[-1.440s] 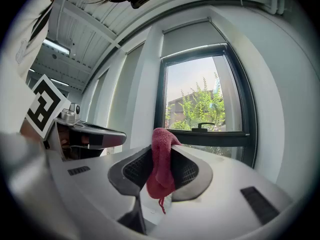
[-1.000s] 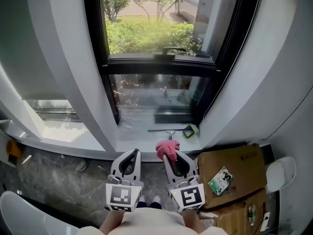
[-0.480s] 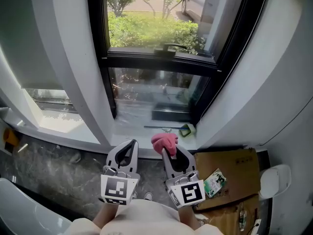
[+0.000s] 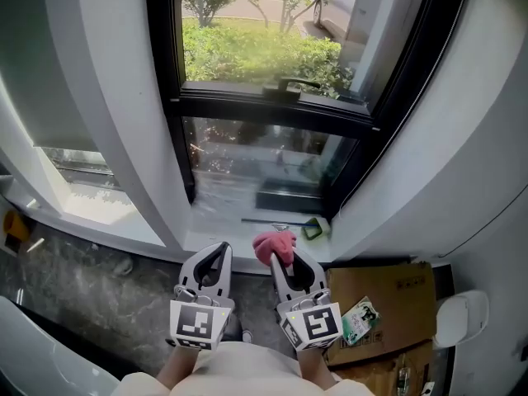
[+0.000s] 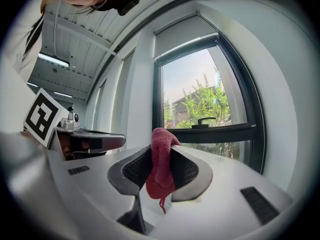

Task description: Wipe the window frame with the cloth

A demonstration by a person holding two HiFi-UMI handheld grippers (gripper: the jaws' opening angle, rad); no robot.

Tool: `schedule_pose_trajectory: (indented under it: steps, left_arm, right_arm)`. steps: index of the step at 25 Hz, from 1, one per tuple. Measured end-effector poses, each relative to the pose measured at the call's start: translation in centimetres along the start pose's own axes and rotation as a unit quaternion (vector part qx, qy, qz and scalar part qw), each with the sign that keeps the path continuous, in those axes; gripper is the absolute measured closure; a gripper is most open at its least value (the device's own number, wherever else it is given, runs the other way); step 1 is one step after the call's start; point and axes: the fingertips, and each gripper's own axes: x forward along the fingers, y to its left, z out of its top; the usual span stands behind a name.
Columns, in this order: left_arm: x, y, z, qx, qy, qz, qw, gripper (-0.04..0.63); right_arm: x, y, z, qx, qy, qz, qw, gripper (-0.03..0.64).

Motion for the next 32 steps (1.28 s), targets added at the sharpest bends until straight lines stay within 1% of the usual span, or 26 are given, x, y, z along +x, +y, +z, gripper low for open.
schedule_pose_trajectory:
  steps: [3,6,8,12,19,24,30,32]
  left_arm:
    - [1.3,1.5,0.1,-0.006,-0.003,-0.001,1.0000,0.588]
    - [3.3,3.6,1.2,-0.011,-0.012,-0.001,0.9999,0.588]
    - [4.7,4.8,2.2,-0.008,-0.017,-0.005,0.9998,0.588]
    - [7.2,6.6,3.2,0.004,-0.012,-0.022,0.9997,0.588]
    - [9.8,9.5,3.0,0.012,-0.004,-0.042,0.9990,0.588]
    - [10.4,11.8,2.5,0.014,0.002,-0.033,0.9993,0.588]
    - [10.7,13.3,1.8,0.007,0.012,-0.020,0.9997,0.588]
    - [11.2,13.8,1.6,0.007,0.010,-0.014,0.9998,0.588]
  right_arm:
    - [1.9,-0.3,0.3,-0.003,0.000,0.001,1.000,0.515]
    - [4.5,-0.9,1.4,-0.008,-0.009,-0.004,1.000,0.515]
    - [6.3,-1.5,2.3,-0.013,-0.015,-0.008,1.000,0.515]
    - [9.6,-2.0,3.4,-0.020,-0.019,-0.011,1.000,0.515]
    - [13.8,-2.1,2.8,-0.015,-0.016,-0.016,1.000,0.515]
    - [15.7,-1.5,2.2,-0.013,-0.013,-0.016,1.000,0.515]
    - [17.2,-1.3,1.8,-0.014,-0.013,-0.006,1.000,0.515]
    - [17.8,-1.5,1.5,-0.013,-0.011,-0.002,1.000,0.515]
